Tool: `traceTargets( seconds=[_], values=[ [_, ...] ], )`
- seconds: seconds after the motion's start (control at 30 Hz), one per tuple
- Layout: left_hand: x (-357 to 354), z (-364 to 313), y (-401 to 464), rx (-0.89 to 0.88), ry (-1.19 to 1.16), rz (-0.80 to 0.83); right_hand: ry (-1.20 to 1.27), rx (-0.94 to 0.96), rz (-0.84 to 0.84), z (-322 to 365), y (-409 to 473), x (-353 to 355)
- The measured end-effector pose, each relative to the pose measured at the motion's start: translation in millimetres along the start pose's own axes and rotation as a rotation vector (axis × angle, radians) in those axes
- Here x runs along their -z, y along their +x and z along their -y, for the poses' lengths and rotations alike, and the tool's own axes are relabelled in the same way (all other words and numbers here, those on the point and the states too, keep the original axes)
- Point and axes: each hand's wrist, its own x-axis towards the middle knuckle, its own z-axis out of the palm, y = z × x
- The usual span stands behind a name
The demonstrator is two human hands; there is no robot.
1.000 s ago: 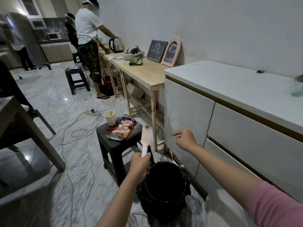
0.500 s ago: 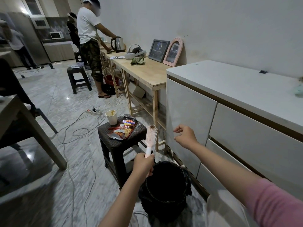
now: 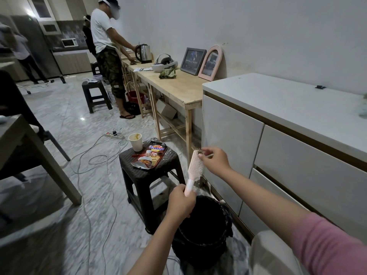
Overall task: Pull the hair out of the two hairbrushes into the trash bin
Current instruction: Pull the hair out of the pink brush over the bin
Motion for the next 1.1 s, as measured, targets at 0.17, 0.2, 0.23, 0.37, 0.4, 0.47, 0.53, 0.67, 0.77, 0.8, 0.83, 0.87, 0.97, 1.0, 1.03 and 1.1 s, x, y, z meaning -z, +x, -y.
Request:
traceTargets(
  seconds=[0.17,0.2,0.23,0.37,0.4,0.47,0.53,0.67,0.77,0.8,0.83,0.87,0.97,1.0,1.03,1.1],
  values=[
    [0.9,1.5,-2.4,-0.071,0.084,-0.059,0.000,0.001,-0.119,5.2,2.3,0.1],
    [0.7,1.0,-2.5,-0.075,0.086,-0.059,-0.025,0.008,-0.117,6.5,1.8,0.0],
    [0.5,1.0,-2.2,-0.077,0.083,-0.057,-0.048,0.012,-0.111,7.6,1.7,-0.2],
    [0.0,1.9,-1.3,-0.067,0.063,-0.043,-0.104,0.026,-0.100,9.7,1.9,0.6],
    [-0.1,2.4,-0.9,-0.060,0.054,-0.035,-0.108,0.027,-0.096,10.0,1.6,0.7],
    [-0.1,3.6,0.7,-0.039,0.029,-0.027,-0.092,0.015,-0.085,8.2,1.7,-0.5],
    [0.5,4.7,2.2,-0.022,-0.007,-0.022,-0.035,-0.011,-0.077,4.9,1.4,-3.0],
    [3.1,8.4,5.2,0.032,-0.104,-0.002,0.147,-0.091,-0.069,0.2,-2.4,-6.6],
    [4.6,14.1,9.7,0.115,-0.163,-0.024,0.255,-0.134,-0.095,-1.0,-3.9,-4.6],
    [5.8,16.7,11.7,0.156,-0.181,-0.044,0.290,-0.139,-0.112,-2.3,-3.7,-3.2],
    [6.8,20.0,14.5,0.196,-0.204,-0.069,0.320,-0.141,-0.132,-4.1,-2.9,-1.5],
    [8.3,23.6,17.3,0.232,-0.237,-0.095,0.333,-0.138,-0.152,-5.0,-2.9,1.0],
    [10.1,33.9,25.5,0.310,-0.337,-0.158,0.258,-0.126,-0.226,-10.9,-1.9,9.6],
    [11.0,35.1,26.6,0.321,-0.347,-0.164,0.220,-0.128,-0.229,-14.2,-1.7,11.8],
    [11.3,36.1,28.0,0.325,-0.349,-0.165,0.186,-0.132,-0.221,-17.6,-1.4,13.4],
    [12.4,35.8,29.1,0.329,-0.350,-0.159,0.133,-0.150,-0.200,-22.4,-2.1,15.0]
  ],
)
